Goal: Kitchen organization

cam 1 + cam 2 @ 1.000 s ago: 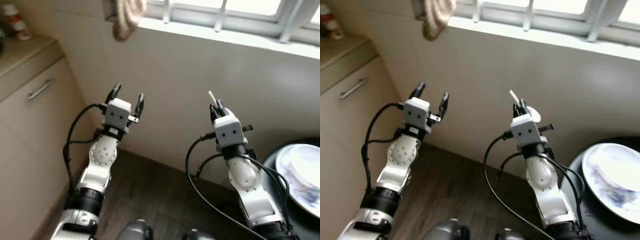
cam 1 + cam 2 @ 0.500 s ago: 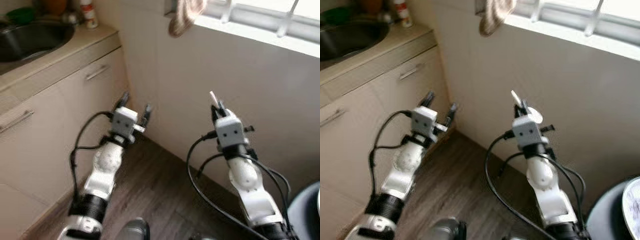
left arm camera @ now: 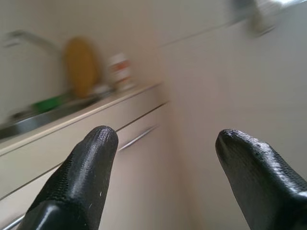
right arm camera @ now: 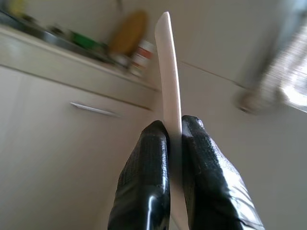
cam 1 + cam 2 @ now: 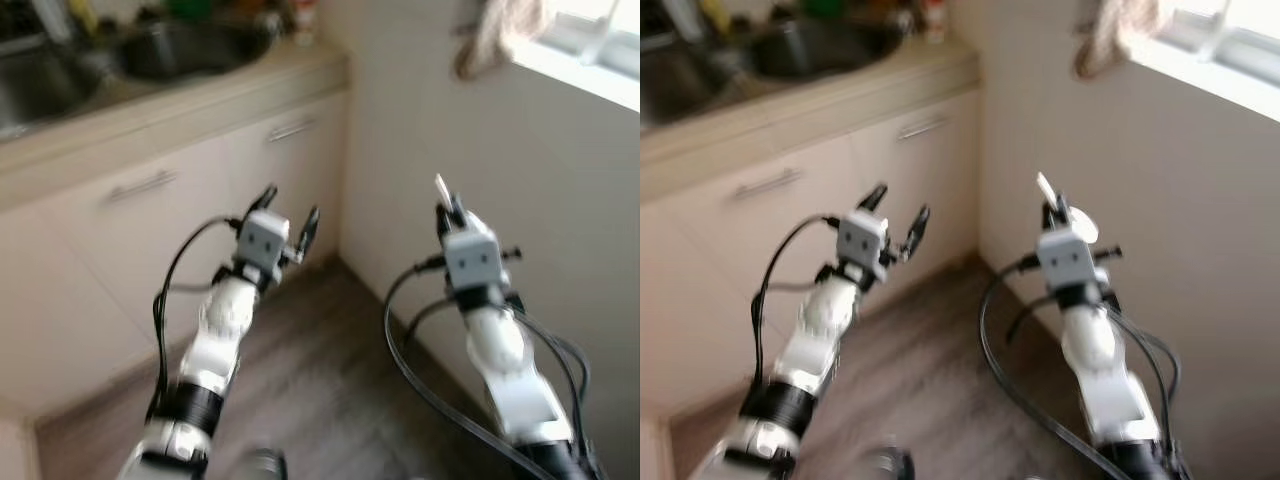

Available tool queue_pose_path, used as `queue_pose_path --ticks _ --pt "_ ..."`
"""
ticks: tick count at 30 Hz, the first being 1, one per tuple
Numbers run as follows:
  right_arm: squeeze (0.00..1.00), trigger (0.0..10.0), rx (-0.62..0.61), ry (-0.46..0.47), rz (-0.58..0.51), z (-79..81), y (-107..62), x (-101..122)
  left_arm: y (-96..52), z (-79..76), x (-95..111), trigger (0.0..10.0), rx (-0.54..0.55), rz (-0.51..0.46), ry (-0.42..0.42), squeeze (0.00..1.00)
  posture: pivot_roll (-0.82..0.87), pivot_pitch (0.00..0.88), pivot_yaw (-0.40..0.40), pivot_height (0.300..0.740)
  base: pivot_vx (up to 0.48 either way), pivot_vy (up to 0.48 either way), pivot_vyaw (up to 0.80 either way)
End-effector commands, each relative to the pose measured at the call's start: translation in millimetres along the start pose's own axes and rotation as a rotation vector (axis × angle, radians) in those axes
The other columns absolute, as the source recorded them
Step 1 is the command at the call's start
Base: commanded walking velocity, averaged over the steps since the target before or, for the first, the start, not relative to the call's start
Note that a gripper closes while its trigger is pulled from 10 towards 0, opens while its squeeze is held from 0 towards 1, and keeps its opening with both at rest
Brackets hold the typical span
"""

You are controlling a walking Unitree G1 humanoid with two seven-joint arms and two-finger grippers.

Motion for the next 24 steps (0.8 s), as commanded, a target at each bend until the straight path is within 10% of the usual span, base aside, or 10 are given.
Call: queue_pose_path --ticks 1,8,9,10,11,24 --pt "0.0 0.0 0.003 0.007 -0.023 0.4 1.4 4.9 2.8 1.7 5.3 10.0 0.007 -0.015 0.012 0.0 0.06 0.0 -0.025 0.74 0.0 0.0 0.8" --pt "0.0 0.0 -0.02 0.026 -0.027 -4.5 4.2 6.3 3.1 0.6 8.9 10.0 0.005 -0.032 0.008 0.0 0.05 0.002 -0.023 0.74 0.0 0.0 0.57" --pt "0.0 3.6 -0.023 0.027 -0.022 -5.2 4.8 5.6 3.0 0.5 8.9 10.0 0.004 -0.032 0.008 0.0 0.05 0.004 -0.022 0.74 0.0 0.0 0.0" --pt "0.0 3.6 -0.023 0.025 -0.018 -5.4 5.3 5.0 2.9 0.4 8.9 10.0 0.004 -0.032 0.008 0.0 0.05 0.004 -0.022 0.74 0.0 0.0 0.0" --pt "0.0 10.0 -0.021 0.022 -0.01 -5.1 5.8 3.7 3.0 0.4 8.9 10.0 0.005 -0.032 0.008 0.0 0.05 0.005 -0.022 0.74 0.0 0.0 0.0" --pt "0.0 10.0 0.018 -0.05 -0.018 0.8 7.7 5.0 3.2 2.1 13.0 10.0 0.007 -0.05 -0.005 0.0 0.05 0.009 -0.023 0.74 0.205 0.0 0.18"
Point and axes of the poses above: a point about 5 cm out from each wrist's last joint towards the gripper, its own y axis pointing out of the wrist towards the gripper, its own x axis along the axis of the wrist's last joint, z = x × y, the point moved 6 cm from there along y, pointing out of the wrist towards the gripper, and after that the axes turned 6 degrees about -y, right-handed, at the moved point
